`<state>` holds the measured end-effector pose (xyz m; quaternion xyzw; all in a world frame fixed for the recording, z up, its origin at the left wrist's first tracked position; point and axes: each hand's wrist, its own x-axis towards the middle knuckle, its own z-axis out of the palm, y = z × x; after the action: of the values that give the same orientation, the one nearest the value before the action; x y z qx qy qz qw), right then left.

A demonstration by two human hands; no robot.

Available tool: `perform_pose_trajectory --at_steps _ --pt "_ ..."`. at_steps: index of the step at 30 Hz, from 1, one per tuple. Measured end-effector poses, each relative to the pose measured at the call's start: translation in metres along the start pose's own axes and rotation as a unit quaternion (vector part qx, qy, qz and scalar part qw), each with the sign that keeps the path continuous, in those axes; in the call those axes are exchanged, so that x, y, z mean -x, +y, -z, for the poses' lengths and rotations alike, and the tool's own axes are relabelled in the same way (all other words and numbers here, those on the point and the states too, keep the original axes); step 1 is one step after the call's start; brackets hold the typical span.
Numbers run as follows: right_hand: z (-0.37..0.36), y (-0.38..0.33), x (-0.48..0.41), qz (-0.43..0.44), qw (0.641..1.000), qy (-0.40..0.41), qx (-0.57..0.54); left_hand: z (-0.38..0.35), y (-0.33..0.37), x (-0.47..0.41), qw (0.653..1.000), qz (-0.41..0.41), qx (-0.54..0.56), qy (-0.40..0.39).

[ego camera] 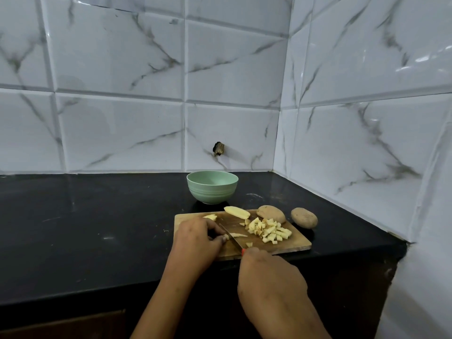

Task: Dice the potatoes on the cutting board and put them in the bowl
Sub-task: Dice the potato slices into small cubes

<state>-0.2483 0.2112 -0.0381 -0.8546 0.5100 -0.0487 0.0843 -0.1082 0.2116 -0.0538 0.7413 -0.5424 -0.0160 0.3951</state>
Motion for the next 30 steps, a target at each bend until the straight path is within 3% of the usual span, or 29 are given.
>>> perform_pose_trajectory --at_steps 10,19,26,30 --pt "0.01 0.015 0.008 0.04 0.994 0.096 -0.017 0.001 0.0 0.002 1.0 0.002 0.005 0.007" --pt "0.005 0.018 0.008 0.051 0.994 0.09 -0.032 0.0 -0.004 0.001 0.996 0.003 0.081 -0.025" --pt "0.003 0.02 0.003 0.057 0.997 0.05 -0.016 -0.004 -0.011 -0.001 0.992 0.031 0.072 0.095" --pt "0.004 0.036 -0.005 0.018 0.995 0.102 -0.017 -0.005 -0.012 -0.003 0.996 0.015 0.014 0.087"
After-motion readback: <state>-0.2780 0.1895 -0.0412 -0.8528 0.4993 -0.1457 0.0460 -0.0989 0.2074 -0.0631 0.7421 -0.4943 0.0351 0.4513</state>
